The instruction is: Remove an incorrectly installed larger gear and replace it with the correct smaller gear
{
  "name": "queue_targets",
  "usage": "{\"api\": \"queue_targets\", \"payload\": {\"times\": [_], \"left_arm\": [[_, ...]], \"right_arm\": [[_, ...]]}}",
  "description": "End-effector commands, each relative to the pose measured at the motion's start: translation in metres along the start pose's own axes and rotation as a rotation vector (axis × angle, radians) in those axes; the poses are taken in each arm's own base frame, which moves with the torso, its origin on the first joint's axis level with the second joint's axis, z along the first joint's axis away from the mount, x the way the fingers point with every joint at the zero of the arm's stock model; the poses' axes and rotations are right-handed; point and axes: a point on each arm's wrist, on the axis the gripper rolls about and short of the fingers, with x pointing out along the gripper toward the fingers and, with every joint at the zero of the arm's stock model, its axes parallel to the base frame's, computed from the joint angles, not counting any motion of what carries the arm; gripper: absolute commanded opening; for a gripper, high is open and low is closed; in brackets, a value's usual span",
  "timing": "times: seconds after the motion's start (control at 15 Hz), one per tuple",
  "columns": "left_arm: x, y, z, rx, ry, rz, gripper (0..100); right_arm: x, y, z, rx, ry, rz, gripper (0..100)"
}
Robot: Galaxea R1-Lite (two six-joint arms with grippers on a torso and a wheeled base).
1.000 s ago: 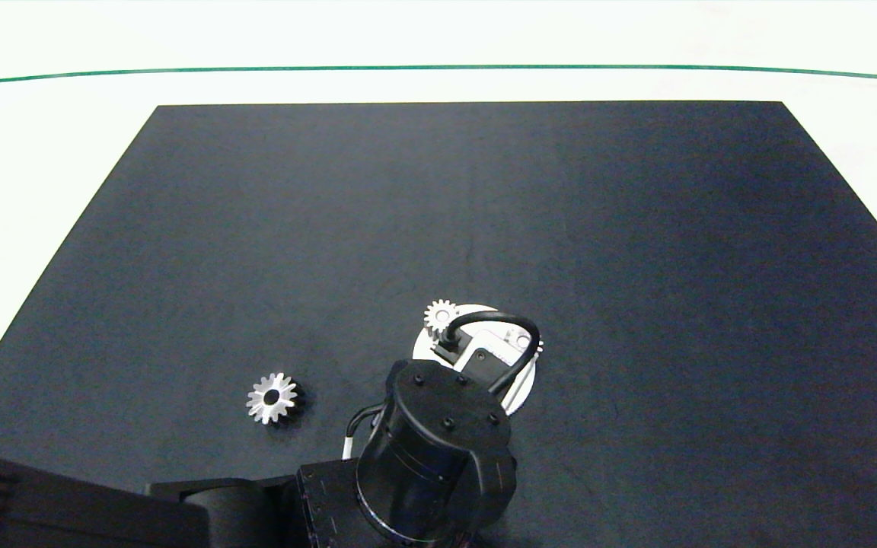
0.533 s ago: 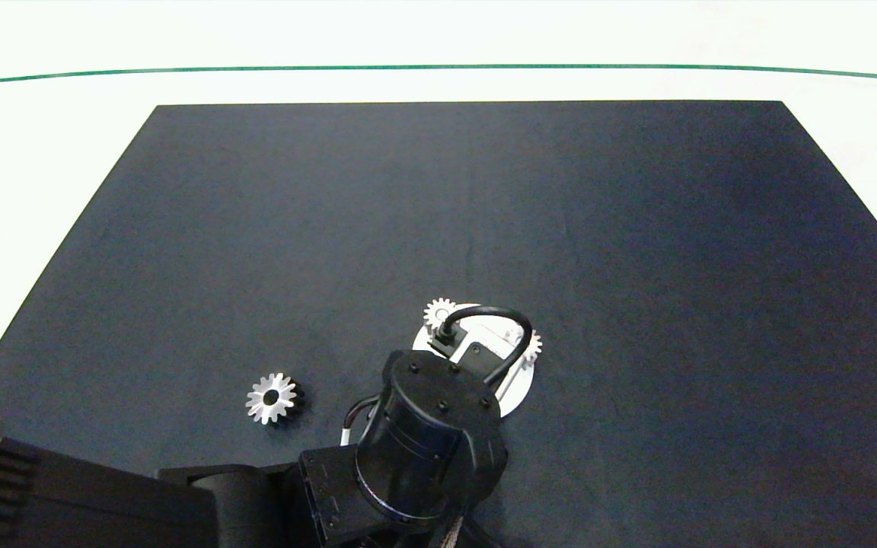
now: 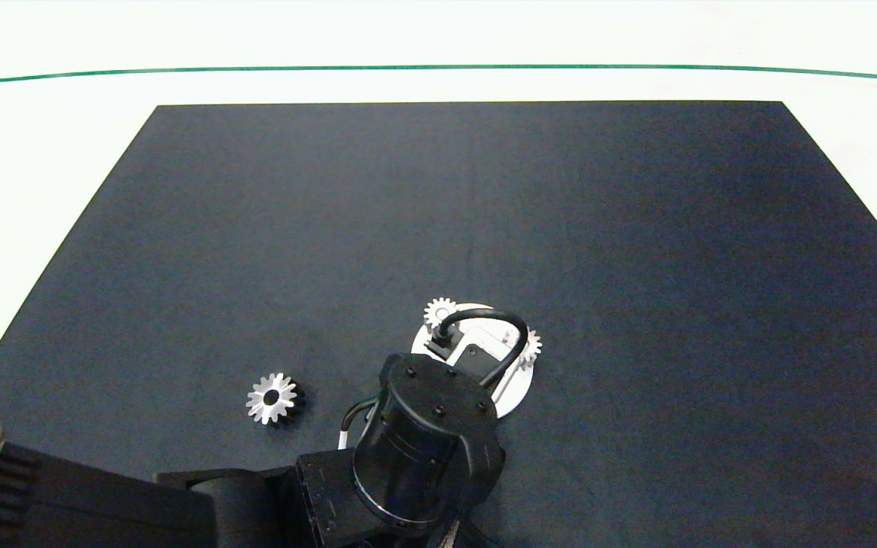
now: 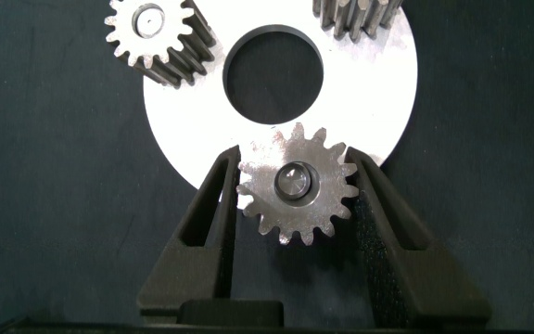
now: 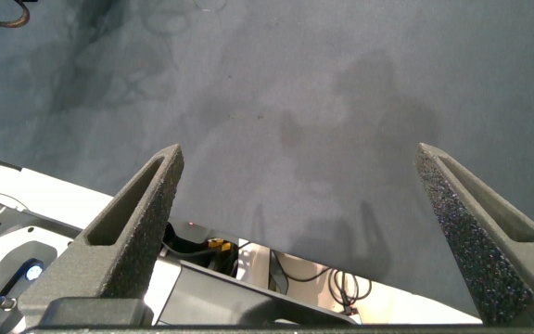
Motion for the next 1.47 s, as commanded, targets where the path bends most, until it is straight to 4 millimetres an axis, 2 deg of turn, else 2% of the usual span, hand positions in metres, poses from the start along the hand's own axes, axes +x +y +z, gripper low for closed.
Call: {"api": "queue_targets", "payload": {"times": [0.07, 0.13, 0.2, 0.93, 1.2, 1.47], "left_arm": [[0.000, -0.001, -0.001, 0.006, 0.004, 0.002, 22], [0.000, -0.001, -0.001, 0.006, 0.004, 0.002, 22], [0.001, -0.001, -0.001, 0.006, 0.004, 0.002, 100], [-0.003, 0.002, 0.002, 0.000, -0.008, 0.002, 100], [-0.028, 0.021, 0.019, -0.041, -0.075, 0.007, 100], [-0.060, 0.058, 0.021, -0.084, -0.103, 0.048, 100]], "right_arm": [[0.000, 0.000, 0.000, -0.001, 0.002, 0.002, 100], [0.000, 0.000, 0.000, -0.001, 0.002, 0.002, 100], [0.000, 0.000, 0.000, -0.001, 0.002, 0.002, 100], [-0.001, 0.000, 0.000, -0.001, -0.003, 0.001, 100], [-0.005, 0.002, 0.001, 0.001, -0.025, -0.021, 100], [-0.014, 0.005, 0.002, 0.009, -0.028, -0.051, 100]]}}
